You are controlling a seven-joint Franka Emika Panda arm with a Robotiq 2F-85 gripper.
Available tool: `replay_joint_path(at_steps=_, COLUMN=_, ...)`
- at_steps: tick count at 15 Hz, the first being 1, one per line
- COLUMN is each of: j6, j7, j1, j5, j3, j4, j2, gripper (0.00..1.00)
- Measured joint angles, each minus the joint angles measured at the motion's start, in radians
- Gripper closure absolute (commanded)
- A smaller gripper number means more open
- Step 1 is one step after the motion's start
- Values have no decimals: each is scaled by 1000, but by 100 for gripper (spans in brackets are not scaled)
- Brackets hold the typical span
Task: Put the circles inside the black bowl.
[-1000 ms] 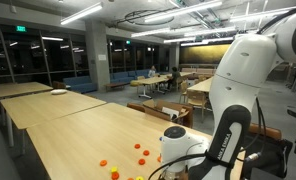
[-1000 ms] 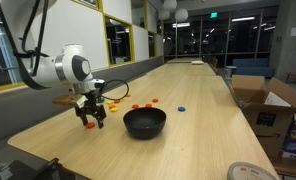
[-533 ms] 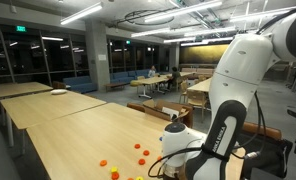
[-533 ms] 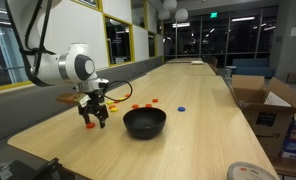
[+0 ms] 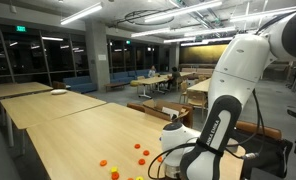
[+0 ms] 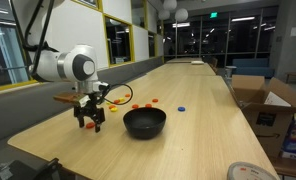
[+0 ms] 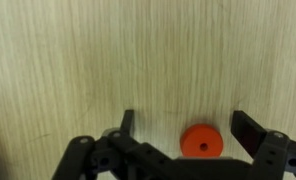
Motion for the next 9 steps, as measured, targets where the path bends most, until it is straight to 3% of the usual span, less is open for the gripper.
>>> replay_joint_path(at_steps=9, j6=0, j7=-17, j1=-5, j5=0, j3=6, j4=21, j2=0, gripper=0)
